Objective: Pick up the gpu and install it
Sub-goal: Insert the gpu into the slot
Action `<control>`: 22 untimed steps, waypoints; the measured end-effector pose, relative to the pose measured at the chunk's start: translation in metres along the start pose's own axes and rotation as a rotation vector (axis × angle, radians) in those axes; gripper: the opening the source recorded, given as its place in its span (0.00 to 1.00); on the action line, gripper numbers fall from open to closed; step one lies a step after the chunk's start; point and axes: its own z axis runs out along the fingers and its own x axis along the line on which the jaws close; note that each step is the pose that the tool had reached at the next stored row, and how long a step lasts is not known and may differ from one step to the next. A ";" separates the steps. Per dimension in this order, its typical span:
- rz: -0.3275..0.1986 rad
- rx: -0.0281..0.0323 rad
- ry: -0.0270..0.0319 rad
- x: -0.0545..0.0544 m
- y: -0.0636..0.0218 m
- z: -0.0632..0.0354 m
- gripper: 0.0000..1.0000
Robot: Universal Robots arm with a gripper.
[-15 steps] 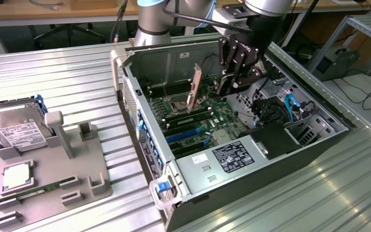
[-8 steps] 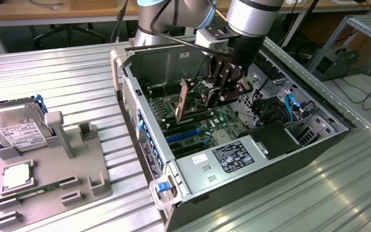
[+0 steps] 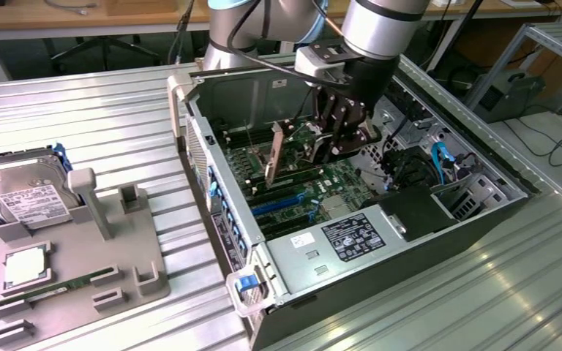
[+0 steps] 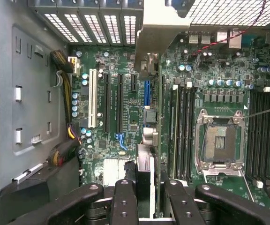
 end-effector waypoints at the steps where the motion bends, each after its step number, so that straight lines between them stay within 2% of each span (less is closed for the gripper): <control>1: 0.000 0.0000 0.0000 0.000 0.0000 0.0012 0.27; 4: 0.001 0.0000 0.0007 0.000 0.0009 0.0084 0.27; 6: 0.000 -0.0001 0.0039 0.000 0.0010 0.0112 0.27; 10: 0.007 -0.0003 0.0082 0.000 0.0082 0.0185 0.27; 16: 0.060 -0.0008 0.0064 -0.001 0.0089 0.0283 0.27; 19: 0.055 -0.0008 0.0056 -0.004 0.0107 0.0334 0.27; 22: 0.028 -0.0007 0.0043 -0.004 0.0114 0.0377 0.27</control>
